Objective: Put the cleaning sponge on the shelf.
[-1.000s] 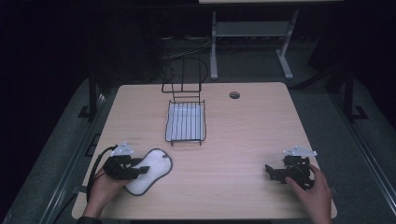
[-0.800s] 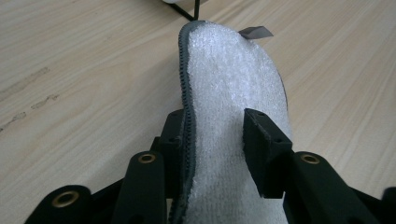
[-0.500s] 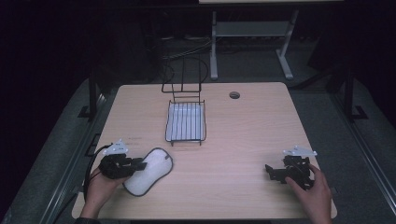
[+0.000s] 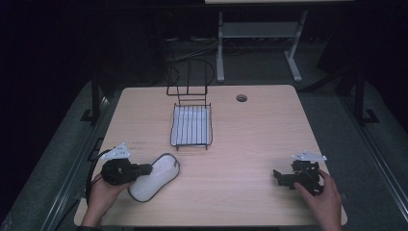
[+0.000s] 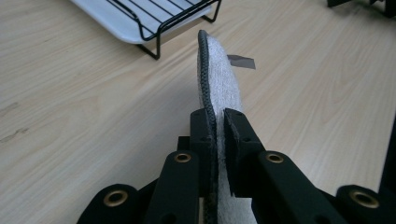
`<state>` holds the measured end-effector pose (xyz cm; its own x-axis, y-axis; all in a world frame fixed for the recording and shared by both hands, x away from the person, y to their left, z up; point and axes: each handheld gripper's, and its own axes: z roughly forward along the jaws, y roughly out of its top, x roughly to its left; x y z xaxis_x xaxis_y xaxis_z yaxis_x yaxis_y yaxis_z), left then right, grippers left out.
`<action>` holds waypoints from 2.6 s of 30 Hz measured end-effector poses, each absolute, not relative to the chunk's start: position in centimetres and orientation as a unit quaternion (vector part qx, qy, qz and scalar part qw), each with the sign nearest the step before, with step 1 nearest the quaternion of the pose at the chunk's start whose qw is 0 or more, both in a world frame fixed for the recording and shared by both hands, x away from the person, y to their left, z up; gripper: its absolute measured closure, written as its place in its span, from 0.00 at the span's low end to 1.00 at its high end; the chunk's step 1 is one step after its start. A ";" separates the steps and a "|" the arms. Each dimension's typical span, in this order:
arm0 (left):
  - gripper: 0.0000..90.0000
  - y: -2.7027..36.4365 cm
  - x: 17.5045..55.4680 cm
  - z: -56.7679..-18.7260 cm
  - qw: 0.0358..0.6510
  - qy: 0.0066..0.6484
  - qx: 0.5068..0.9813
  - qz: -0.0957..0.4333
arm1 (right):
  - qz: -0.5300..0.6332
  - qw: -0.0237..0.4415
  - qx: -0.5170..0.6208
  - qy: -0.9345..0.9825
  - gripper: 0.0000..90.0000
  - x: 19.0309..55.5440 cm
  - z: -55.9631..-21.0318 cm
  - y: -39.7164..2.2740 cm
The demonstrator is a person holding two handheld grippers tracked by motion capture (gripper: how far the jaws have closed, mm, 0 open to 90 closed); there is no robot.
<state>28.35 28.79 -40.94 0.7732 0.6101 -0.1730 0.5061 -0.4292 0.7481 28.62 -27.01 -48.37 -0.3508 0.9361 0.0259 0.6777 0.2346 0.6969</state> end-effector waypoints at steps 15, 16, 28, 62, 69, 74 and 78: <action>0.93 28.1 28.7 -40.0 0.427 0.325 0.841 0.072 | 0.316 0.204 0.532 0.759 0.00 28.6 -48.4 -27.0; 0.93 28.1 28.8 -39.9 0.429 0.325 0.840 0.073 | 0.316 0.205 0.532 0.759 0.00 28.6 -48.4 -27.0; 0.93 27.6 30.4 -38.0 0.449 0.315 0.832 0.079 | 0.316 0.205 0.532 0.759 0.00 28.6 -48.4 -27.0; 0.93 25.0 37.5 -37.0 0.458 0.317 0.827 0.071 | 0.316 0.204 0.532 0.758 0.00 28.6 -48.4 -27.0; 0.93 24.6 38.9 -36.5 0.460 0.318 0.826 0.073 | 0.316 0.204 0.532 0.759 0.00 28.6 -48.4 -27.0; 0.93 24.4 39.8 -36.2 0.467 0.322 0.820 0.076 | 0.315 0.205 0.532 0.759 0.00 28.6 -48.4 -27.0; 0.93 24.2 40.4 -36.0 0.472 0.316 0.819 0.076 | 0.315 0.204 0.531 0.759 0.00 28.6 -48.4 -27.0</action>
<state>40.43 24.22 -35.99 0.7882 0.5903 -0.1738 0.4466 -0.3544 0.8215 28.62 -27.03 -48.37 -0.3517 0.9358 0.0247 0.6778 0.2364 0.6962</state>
